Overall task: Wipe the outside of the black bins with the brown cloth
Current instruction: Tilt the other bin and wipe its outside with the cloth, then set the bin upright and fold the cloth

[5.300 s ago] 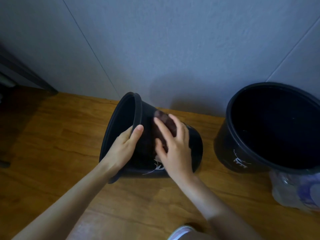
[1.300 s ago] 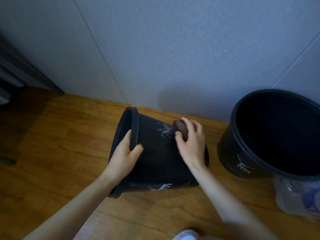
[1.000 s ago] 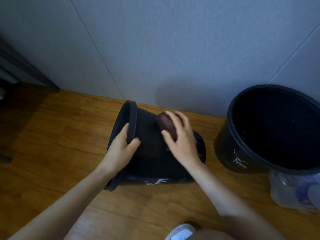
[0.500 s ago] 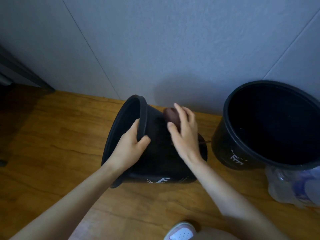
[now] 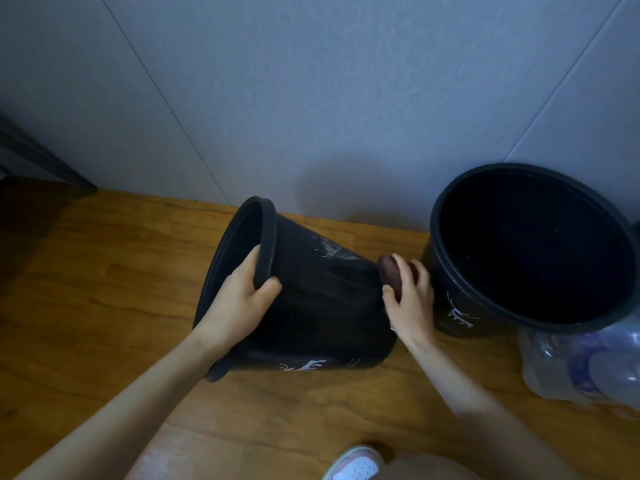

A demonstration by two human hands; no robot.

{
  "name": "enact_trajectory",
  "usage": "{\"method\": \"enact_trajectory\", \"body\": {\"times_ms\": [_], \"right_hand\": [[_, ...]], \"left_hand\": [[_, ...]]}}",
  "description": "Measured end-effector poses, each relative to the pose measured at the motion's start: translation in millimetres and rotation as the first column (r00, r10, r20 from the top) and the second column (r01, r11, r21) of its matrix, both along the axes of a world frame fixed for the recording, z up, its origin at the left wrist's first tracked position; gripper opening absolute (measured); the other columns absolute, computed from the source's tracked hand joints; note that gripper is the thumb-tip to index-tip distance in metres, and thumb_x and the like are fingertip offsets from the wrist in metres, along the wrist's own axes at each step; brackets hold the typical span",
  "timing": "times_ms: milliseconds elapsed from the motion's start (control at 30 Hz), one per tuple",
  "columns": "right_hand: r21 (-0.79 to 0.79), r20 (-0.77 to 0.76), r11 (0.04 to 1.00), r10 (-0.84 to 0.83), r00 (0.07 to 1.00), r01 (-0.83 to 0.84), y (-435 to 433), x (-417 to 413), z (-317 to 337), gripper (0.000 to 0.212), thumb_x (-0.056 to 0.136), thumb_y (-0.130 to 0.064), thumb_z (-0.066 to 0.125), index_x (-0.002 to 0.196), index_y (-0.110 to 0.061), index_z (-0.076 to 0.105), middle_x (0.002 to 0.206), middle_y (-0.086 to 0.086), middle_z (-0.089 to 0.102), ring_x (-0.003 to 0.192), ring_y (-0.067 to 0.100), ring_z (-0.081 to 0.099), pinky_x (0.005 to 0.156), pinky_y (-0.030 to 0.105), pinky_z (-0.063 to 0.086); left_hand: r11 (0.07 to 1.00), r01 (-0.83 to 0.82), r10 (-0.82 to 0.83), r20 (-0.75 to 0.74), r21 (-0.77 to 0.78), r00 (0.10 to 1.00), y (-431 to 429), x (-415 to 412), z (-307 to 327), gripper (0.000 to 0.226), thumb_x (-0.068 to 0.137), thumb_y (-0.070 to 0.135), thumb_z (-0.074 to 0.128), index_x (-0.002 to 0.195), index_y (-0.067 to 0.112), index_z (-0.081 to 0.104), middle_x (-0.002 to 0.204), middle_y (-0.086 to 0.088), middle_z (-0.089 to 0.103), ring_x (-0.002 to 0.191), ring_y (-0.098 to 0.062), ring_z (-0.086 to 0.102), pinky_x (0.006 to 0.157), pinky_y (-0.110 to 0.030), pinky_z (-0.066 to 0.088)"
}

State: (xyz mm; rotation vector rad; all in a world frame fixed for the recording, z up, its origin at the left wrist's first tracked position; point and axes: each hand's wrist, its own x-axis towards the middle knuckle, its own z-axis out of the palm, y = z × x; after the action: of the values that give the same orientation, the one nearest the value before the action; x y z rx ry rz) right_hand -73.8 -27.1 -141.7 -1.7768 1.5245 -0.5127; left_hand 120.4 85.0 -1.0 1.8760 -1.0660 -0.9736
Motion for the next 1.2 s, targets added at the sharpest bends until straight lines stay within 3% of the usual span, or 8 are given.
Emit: {"method": "enact_trajectory", "body": {"times_ms": [233, 400, 533, 600, 733, 833, 967, 1200], "right_hand": [[-0.305, 0.295, 0.9, 0.399, 0.868, -0.311, 31, 70, 84, 0.056, 0.09, -0.024, 0.055, 0.141, -0.031, 0.034, 0.151, -0.003, 0.019, 0.139, 0.015, 0.02, 0.11, 0.031, 0.03], [-0.378, 0.231, 0.844, 0.484, 0.844, -0.381, 36, 52, 60, 0.063, 0.085, -0.018, 0.063, 0.139, -0.032, 0.034, 0.151, -0.002, 0.018, 0.14, 0.017, 0.02, 0.11, 0.037, 0.034], [-0.177, 0.124, 0.967, 0.206, 0.971, -0.183, 25, 10, 18, 0.061, 0.084, -0.012, 0.063, 0.138, -0.027, 0.04, 0.15, 0.002, 0.022, 0.136, 0.025, 0.029, 0.107, 0.04, 0.039], [0.002, 0.096, 0.993, 0.115, 0.989, -0.116, 17, -4, 12, 0.059, 0.086, -0.01, 0.061, 0.138, -0.025, 0.039, 0.149, 0.002, 0.022, 0.134, 0.025, 0.032, 0.096, 0.022, 0.044], [0.245, 0.261, 0.969, -0.102, 0.96, 0.036, 6, -15, 21, 0.048, 0.09, -0.01, 0.055, 0.136, -0.021, 0.042, 0.133, 0.004, 0.045, 0.124, 0.022, 0.045, 0.092, 0.025, 0.039], [0.457, 0.44, 0.883, -0.327, 0.836, 0.105, 2, -10, 42, 0.036, 0.093, -0.019, 0.05, 0.129, -0.024, 0.046, 0.122, 0.006, 0.056, 0.111, 0.025, 0.056, 0.089, 0.037, 0.048], [0.781, 0.596, 0.616, -0.686, 0.416, -0.104, -3, -8, 84, 0.033, 0.089, -0.025, 0.053, 0.117, -0.008, 0.056, 0.112, 0.015, 0.063, 0.102, 0.027, 0.061, 0.077, 0.036, 0.05], [0.752, 0.658, 0.602, -0.661, 0.361, -0.269, -9, -14, 118, 0.042, 0.075, -0.039, 0.058, 0.104, -0.009, 0.065, 0.095, 0.013, 0.073, 0.096, 0.027, 0.063, 0.082, 0.038, 0.049]], "left_hand": [[1.0, -0.004, 0.004, 0.02, -0.02, 1.0, -7, -6, -1, 0.036, 0.092, 0.006, 0.047, 0.108, 0.039, 0.049, 0.095, 0.009, 0.063, 0.088, -0.002, 0.063, 0.069, -0.016, 0.05], [0.999, -0.039, 0.04, 0.009, -0.027, 0.999, -7, -6, -2, 0.034, 0.093, 0.008, 0.047, 0.106, 0.038, 0.046, 0.097, 0.008, 0.061, 0.09, -0.007, 0.061, 0.07, -0.018, 0.047], [0.995, -0.097, 0.097, 0.001, -0.025, 0.995, -8, -2, -3, 0.032, 0.093, 0.01, 0.046, 0.122, 0.024, 0.046, 0.102, 0.008, 0.06, 0.095, -0.007, 0.059, 0.076, -0.024, 0.049], [0.998, -0.038, 0.04, 0.045, -0.045, 0.998, -7, -7, -3, 0.033, 0.093, 0.009, 0.048, 0.122, 0.025, 0.046, 0.101, 0.011, 0.061, 0.091, -0.002, 0.06, 0.07, -0.015, 0.049], [0.997, 0.065, -0.058, 0.142, -0.05, 0.988, -7, -11, 0, 0.036, 0.093, 0.009, 0.049, 0.12, 0.032, 0.043, 0.096, 0.013, 0.061, 0.087, 0.003, 0.059, 0.067, -0.011, 0.047], [0.997, 0.041, -0.03, 0.158, -0.07, 0.987, -4, 0, 6, 0.034, 0.093, 0.008, 0.049, 0.116, 0.032, 0.042, 0.094, 0.014, 0.059, 0.085, 0.001, 0.058, 0.066, -0.013, 0.047], [0.993, 0.117, -0.101, 0.315, -0.032, 0.944, 3, 5, 3, 0.036, 0.092, 0.008, 0.05, 0.124, 0.023, 0.043, 0.09, 0.002, 0.063, 0.081, -0.009, 0.063, 0.069, -0.023, 0.055], [0.953, 0.261, -0.302, 0.503, 0.152, 0.809, 11, 2, -28, 0.05, 0.091, 0.013, 0.05, 0.135, 0.024, 0.029, 0.085, 0.0, 0.066, 0.074, -0.011, 0.067, 0.071, -0.034, 0.058]]}}
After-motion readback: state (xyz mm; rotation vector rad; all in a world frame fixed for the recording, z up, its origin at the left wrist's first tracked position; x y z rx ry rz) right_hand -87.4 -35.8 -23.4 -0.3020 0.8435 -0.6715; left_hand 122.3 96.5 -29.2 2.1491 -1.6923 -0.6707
